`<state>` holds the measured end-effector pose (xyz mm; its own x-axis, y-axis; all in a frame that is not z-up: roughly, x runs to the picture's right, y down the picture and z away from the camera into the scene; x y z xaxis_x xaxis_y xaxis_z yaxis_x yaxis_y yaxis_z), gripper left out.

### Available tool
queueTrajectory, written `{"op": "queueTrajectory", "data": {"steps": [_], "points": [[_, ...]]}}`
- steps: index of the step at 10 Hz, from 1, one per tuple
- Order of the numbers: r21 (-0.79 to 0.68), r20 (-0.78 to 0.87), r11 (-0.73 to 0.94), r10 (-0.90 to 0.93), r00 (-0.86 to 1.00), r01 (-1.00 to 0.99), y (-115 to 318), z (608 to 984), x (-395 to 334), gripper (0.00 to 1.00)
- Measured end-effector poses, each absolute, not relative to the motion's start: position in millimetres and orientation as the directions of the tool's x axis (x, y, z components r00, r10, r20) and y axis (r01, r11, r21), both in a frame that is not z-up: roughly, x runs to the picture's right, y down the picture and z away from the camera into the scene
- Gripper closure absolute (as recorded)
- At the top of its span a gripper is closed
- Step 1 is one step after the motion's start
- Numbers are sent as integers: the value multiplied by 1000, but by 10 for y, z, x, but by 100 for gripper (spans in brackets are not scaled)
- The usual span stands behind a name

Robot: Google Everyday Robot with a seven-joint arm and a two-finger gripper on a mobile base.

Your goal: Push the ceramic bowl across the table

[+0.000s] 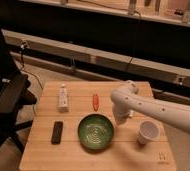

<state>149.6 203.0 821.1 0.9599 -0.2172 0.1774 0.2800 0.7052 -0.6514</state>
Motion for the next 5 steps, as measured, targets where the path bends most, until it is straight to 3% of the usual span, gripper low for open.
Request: {"op": "queueTrajectory", "data": {"steps": [5], "points": [[-623, 175, 727, -230, 957, 289, 1852, 8070, 1418, 100]]}}
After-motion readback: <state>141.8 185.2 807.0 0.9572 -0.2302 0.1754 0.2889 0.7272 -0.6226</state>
